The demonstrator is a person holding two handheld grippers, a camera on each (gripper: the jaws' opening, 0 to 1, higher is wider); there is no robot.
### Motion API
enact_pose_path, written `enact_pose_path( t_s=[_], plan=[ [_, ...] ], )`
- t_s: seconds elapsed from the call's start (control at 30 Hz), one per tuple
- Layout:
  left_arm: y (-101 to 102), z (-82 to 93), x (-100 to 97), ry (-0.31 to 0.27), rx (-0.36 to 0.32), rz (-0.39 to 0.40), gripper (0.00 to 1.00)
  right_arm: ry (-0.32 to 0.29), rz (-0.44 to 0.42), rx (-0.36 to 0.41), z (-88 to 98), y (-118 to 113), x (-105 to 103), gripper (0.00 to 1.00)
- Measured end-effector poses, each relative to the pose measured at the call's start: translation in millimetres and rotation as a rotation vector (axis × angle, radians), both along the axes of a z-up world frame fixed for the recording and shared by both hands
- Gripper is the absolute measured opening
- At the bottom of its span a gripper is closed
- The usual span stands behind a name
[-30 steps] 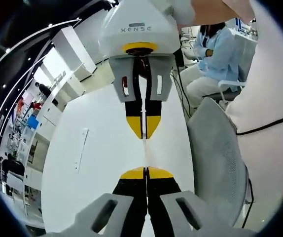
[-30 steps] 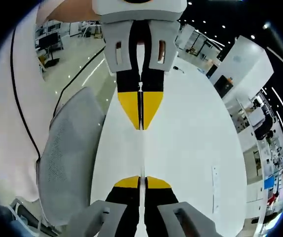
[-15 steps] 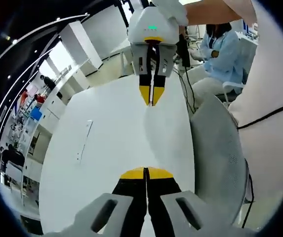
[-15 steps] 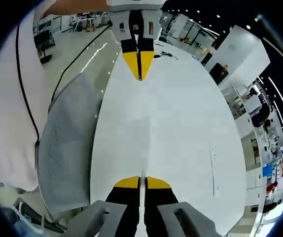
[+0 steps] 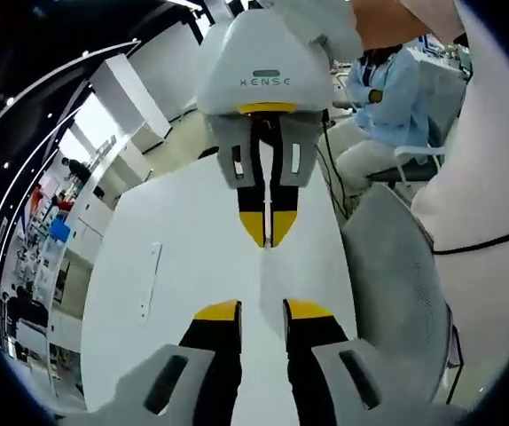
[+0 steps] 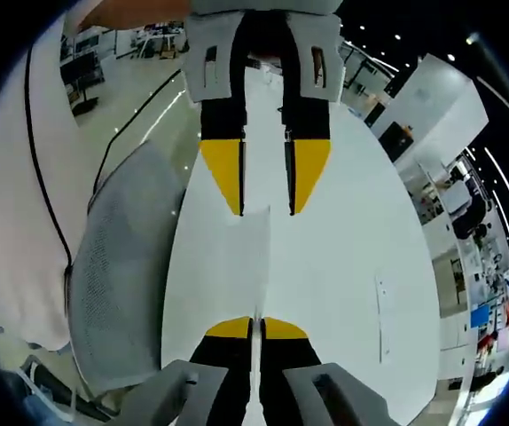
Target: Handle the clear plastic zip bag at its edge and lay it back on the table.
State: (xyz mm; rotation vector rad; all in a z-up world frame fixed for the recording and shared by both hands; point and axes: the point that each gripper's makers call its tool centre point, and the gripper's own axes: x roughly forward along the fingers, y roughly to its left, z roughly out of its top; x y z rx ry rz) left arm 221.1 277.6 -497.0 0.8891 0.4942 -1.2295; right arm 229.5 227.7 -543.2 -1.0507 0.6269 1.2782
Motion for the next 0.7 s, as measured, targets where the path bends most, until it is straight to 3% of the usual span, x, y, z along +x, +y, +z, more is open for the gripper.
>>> enact_pose_path(
  t_s=[0.6,0.7],
  plan=[
    [3.2,-21.2,6.5,0.039,0.071,-0.004,0.09,-0.002,0.037,-0.004,3.9,14.6,-9.3,0.0],
    [3.2,-23.0,2.9,0.05,0.09,-0.013,0.02,0.001,0.041,-0.009,3.4,15.7,-10.9,0.0]
  ],
)
